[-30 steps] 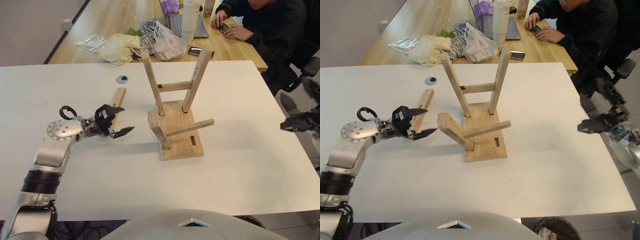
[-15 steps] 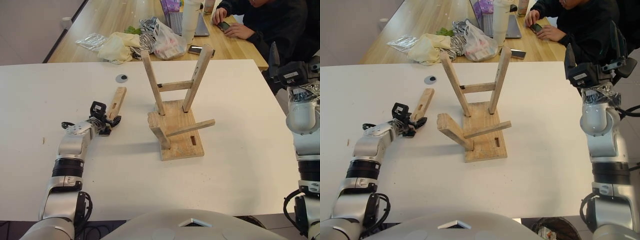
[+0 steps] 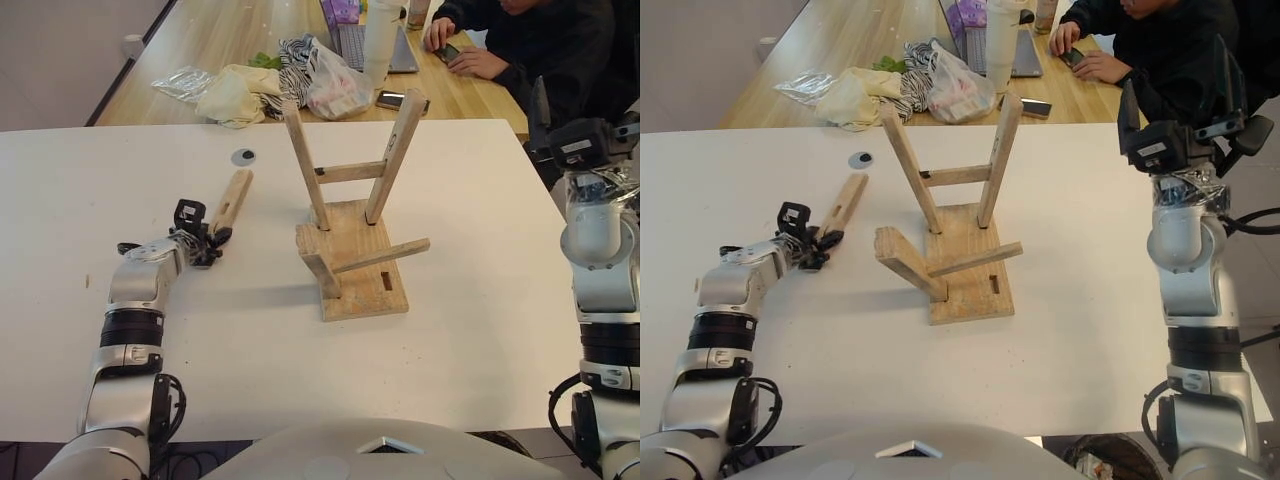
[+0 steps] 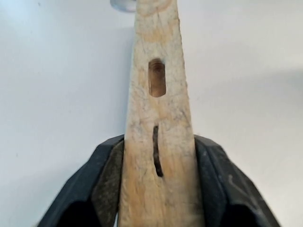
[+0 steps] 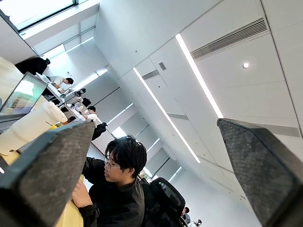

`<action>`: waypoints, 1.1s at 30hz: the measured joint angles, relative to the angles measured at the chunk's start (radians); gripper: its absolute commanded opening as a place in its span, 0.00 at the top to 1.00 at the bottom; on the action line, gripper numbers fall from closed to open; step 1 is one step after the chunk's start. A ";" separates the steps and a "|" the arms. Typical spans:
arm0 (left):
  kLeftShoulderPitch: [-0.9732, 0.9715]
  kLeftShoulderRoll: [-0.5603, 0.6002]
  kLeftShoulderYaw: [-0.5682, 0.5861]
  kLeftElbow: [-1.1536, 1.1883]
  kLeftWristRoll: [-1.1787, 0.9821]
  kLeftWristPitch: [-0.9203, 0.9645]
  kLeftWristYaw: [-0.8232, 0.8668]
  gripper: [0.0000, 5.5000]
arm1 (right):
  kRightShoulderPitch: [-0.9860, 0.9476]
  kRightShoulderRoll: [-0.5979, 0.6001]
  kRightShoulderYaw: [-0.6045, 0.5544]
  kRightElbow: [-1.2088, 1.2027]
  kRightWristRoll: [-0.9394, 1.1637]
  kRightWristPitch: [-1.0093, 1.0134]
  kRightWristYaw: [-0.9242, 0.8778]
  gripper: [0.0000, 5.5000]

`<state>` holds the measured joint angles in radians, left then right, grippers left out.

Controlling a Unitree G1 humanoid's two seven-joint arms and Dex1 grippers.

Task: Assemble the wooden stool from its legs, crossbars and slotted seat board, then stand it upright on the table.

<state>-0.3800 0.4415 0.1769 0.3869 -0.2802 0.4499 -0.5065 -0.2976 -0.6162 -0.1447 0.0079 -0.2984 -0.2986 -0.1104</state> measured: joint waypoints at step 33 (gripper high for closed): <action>-0.493 -0.086 -0.145 0.071 -0.404 0.196 -0.904 0.64 | -0.315 0.387 -0.073 0.021 1.447 1.076 0.803 0.29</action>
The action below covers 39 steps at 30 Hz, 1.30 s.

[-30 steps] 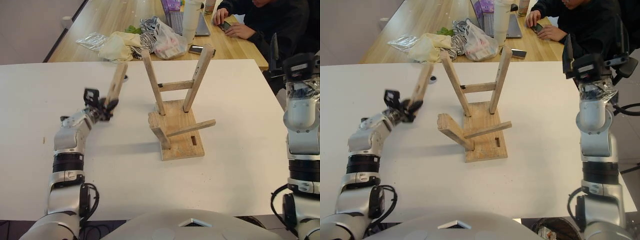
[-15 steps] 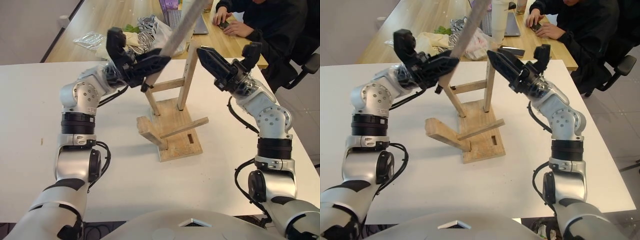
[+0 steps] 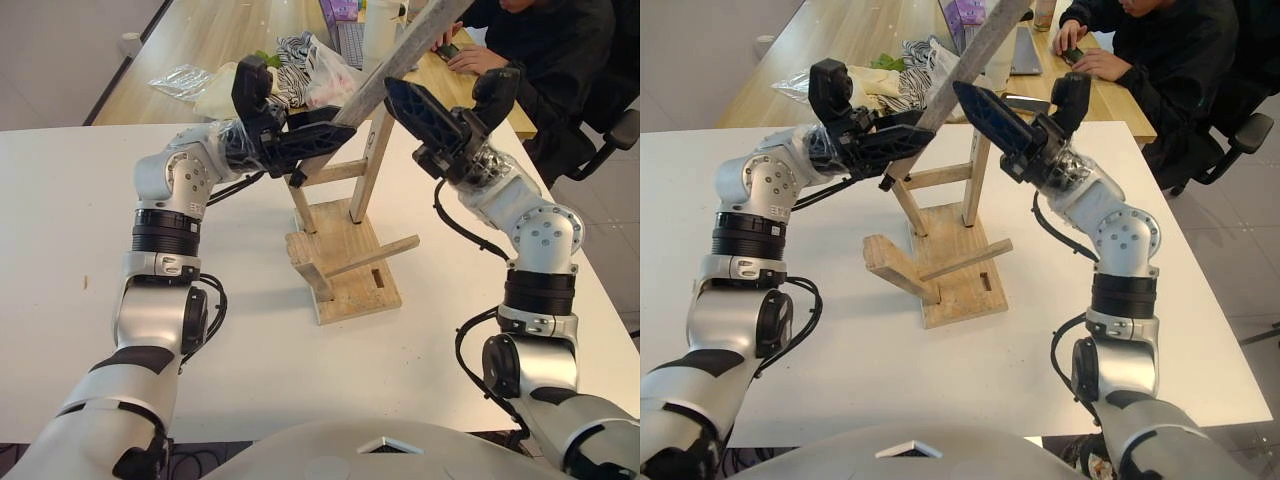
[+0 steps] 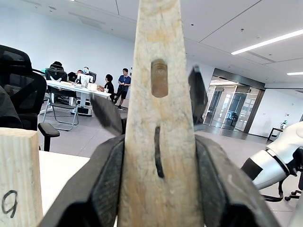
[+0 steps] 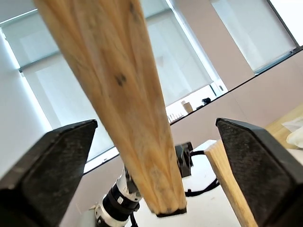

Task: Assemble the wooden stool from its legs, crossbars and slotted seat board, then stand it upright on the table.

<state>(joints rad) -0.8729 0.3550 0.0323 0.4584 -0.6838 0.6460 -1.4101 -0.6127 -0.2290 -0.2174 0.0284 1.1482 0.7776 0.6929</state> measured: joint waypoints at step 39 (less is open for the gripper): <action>0.735 0.292 -0.138 -0.483 0.358 -0.543 0.080 0.35 | 0.341 -0.249 0.015 0.134 -0.404 -0.254 0.389 0.63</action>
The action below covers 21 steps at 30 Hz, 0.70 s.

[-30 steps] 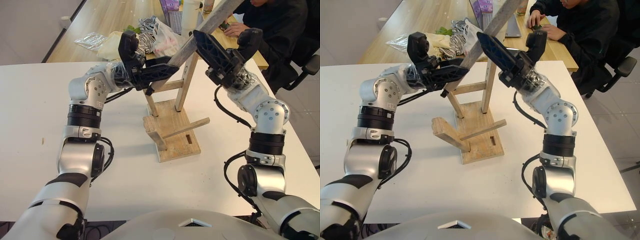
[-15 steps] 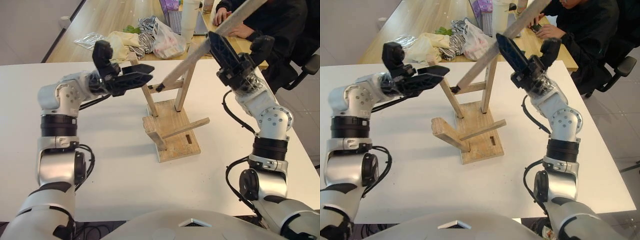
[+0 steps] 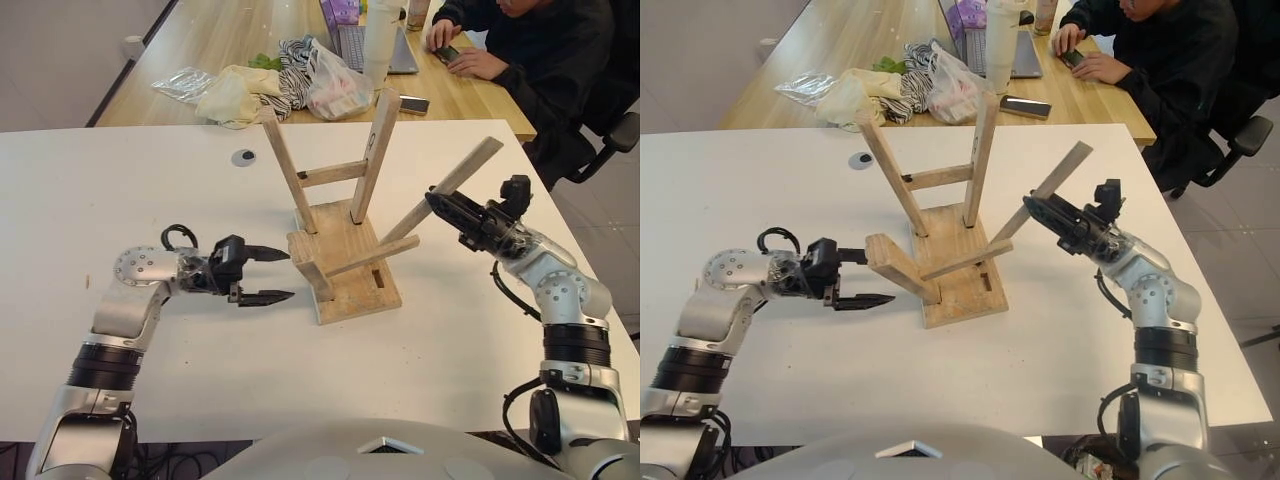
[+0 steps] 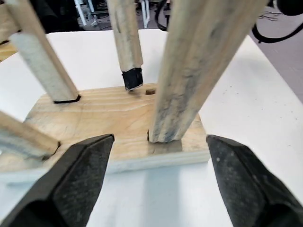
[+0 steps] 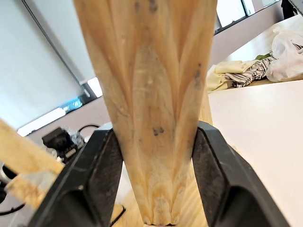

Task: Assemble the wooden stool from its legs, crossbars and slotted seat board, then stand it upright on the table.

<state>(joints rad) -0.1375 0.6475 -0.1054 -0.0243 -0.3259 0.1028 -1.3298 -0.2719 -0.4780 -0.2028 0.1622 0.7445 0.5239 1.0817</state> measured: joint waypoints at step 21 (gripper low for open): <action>-0.051 -0.016 0.014 0.027 -0.110 -0.016 0.000 0.63 | 0.143 -0.086 0.159 -0.243 -0.090 -0.096 0.079 0.63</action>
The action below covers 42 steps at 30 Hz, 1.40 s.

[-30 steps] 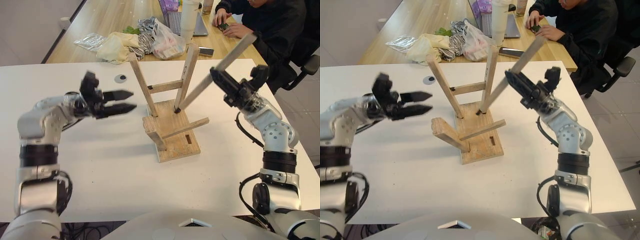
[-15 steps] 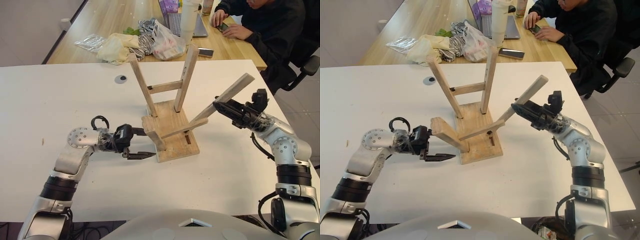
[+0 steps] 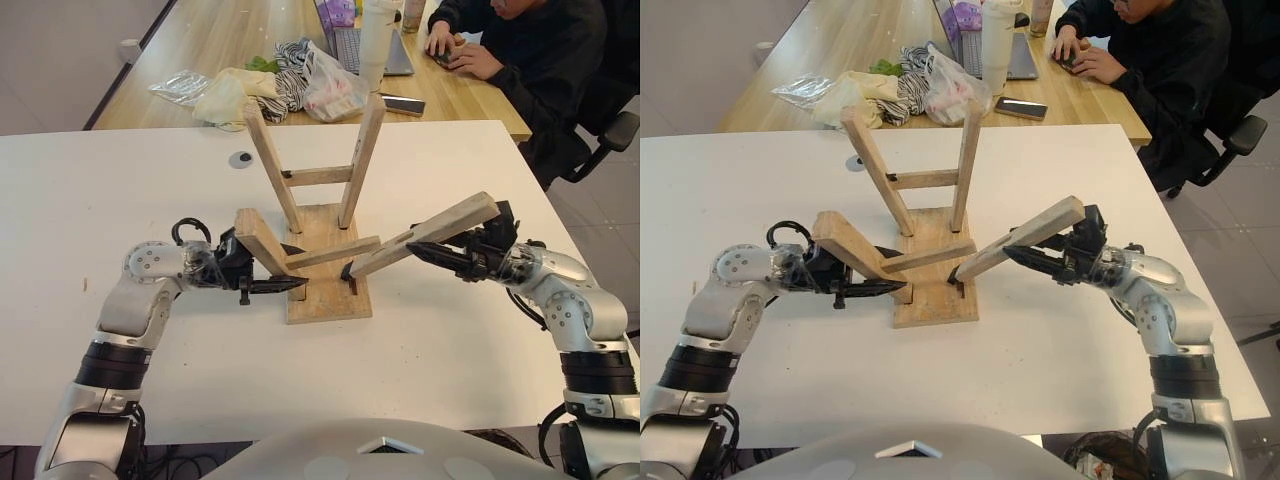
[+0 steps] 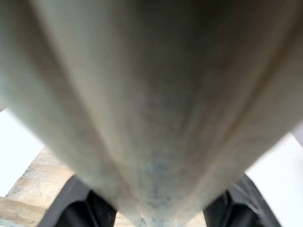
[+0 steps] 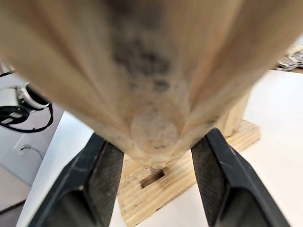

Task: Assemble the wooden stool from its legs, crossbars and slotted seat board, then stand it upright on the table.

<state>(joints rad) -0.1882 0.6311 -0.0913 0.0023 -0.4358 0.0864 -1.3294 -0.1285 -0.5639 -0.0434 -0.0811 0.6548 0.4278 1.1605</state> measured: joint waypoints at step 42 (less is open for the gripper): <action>-0.024 0.000 -0.059 0.100 0.026 -0.203 -0.005 0.63 | -0.225 -0.192 0.248 0.124 -0.077 -0.229 0.173 0.64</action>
<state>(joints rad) -0.2122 0.6313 -0.1508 0.1021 -0.4094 -0.1170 -1.3339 -0.3533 -0.7555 0.2044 0.0426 0.5775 0.1993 1.3331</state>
